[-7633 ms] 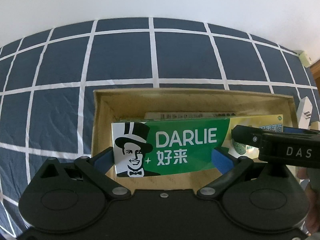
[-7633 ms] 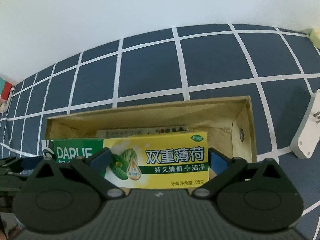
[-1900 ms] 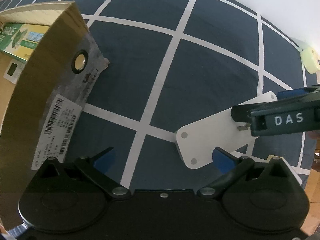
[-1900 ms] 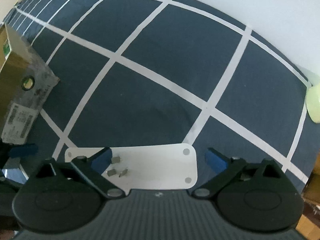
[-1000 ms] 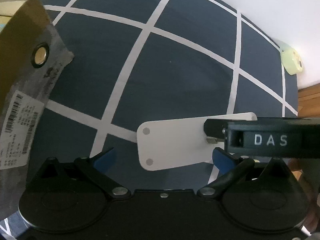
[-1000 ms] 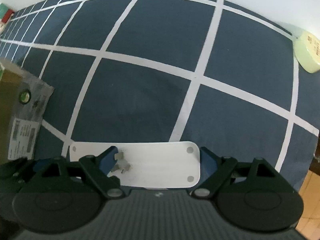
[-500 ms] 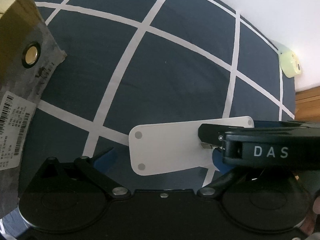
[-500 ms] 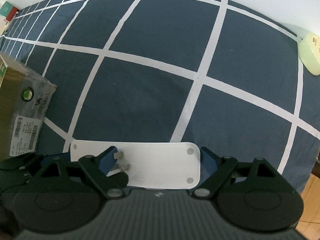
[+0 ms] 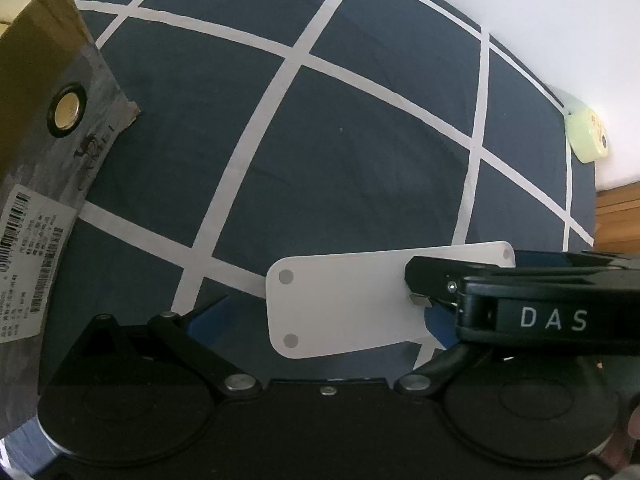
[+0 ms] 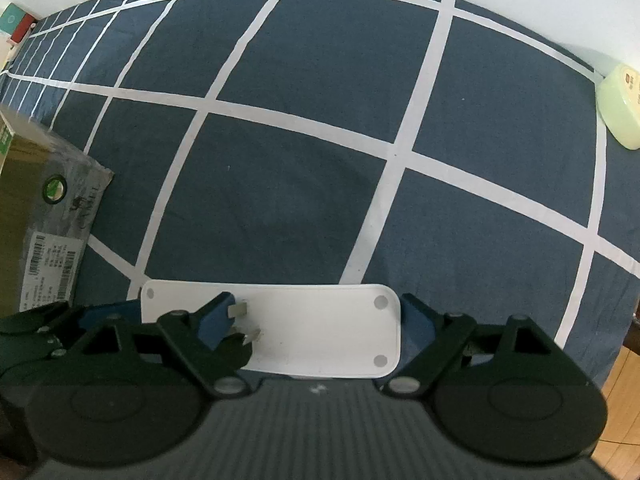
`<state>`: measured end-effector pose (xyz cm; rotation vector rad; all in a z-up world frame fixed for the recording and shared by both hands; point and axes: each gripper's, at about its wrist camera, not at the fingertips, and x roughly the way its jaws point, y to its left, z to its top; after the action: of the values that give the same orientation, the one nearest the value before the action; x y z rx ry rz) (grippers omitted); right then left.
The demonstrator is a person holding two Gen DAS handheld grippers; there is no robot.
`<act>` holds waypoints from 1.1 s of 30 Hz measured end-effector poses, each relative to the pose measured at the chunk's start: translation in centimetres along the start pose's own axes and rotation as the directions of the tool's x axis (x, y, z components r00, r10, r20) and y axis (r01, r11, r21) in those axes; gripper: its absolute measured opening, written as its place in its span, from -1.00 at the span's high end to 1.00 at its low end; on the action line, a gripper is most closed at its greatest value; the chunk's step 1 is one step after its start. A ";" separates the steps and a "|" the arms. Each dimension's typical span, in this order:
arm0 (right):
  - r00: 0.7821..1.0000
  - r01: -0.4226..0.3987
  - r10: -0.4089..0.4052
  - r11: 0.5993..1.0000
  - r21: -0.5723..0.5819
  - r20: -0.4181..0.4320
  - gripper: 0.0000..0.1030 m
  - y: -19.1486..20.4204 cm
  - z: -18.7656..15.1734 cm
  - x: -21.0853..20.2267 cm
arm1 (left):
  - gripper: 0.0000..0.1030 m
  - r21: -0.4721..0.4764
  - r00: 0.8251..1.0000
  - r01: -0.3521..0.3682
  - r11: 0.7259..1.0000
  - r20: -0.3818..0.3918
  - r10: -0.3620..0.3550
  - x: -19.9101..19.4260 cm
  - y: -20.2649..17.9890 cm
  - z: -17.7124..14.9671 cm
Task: Organize objects
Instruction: 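Lift the power strip and carry it over the cardboard box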
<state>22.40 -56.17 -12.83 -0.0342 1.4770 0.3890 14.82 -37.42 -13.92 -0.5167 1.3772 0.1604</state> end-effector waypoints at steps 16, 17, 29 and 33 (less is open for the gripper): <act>1.000 0.005 -0.006 1.000 0.027 0.027 -0.69 -0.1 -1.1 -1.0 | -0.59 0.029 1.000 0.019 0.999 0.011 -0.019 -1.7 -1.2 -0.7; 0.999 0.004 -0.005 1.000 0.028 0.034 -0.69 0.0 -1.3 -1.3 | -0.59 0.033 1.000 0.018 0.999 0.017 -0.019 -2.0 -1.3 -0.9; 0.995 0.001 -0.006 0.999 0.051 0.100 -0.69 2.2 -3.7 -5.7 | -0.59 0.080 0.998 0.009 0.997 0.064 -0.014 -6.8 -1.8 -2.7; 0.993 -0.003 -0.004 0.998 0.061 0.120 -0.69 3.1 -4.8 -6.9 | -0.59 0.096 0.997 0.004 0.995 0.077 -0.012 -8.3 -1.7 -3.6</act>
<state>16.68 -56.12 -5.96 0.0370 1.3690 0.3396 10.63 -38.97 -5.90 -0.4312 1.2999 0.1061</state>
